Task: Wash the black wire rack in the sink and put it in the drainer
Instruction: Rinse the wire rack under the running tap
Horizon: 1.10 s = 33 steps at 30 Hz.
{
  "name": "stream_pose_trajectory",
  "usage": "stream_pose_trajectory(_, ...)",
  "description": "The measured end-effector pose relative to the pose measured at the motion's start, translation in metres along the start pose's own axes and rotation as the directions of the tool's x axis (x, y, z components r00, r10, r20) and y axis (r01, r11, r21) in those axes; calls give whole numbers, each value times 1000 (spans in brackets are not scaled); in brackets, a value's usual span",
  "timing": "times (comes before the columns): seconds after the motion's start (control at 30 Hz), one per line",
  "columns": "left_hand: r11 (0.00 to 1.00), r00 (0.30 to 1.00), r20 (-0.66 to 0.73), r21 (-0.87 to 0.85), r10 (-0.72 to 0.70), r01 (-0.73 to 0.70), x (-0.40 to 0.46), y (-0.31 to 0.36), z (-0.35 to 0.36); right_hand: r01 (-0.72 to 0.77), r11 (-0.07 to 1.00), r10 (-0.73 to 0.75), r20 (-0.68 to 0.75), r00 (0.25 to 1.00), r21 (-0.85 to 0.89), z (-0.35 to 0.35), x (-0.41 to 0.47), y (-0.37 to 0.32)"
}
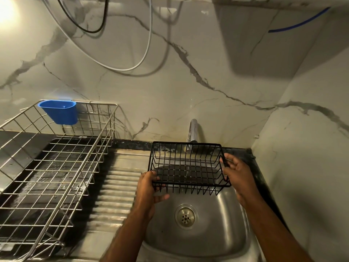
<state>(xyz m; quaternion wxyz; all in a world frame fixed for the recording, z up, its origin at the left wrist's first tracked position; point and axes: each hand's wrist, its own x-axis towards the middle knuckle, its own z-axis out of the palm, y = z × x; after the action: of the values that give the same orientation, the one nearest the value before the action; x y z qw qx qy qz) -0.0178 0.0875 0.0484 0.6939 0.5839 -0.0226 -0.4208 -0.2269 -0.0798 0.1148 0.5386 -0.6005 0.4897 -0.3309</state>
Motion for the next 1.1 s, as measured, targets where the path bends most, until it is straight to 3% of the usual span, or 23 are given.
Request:
stream_pose_trajectory(0.77,1000,998,-49,-12,28,-29,-15,11,-3,32,992,-25,61,998,-119,4,-4,-3)
stream_pose_trajectory(1.1,997,995,-67,51,68,-65,-25,18,-3,-13,998,15,49,999,-55,13,-3,-3)
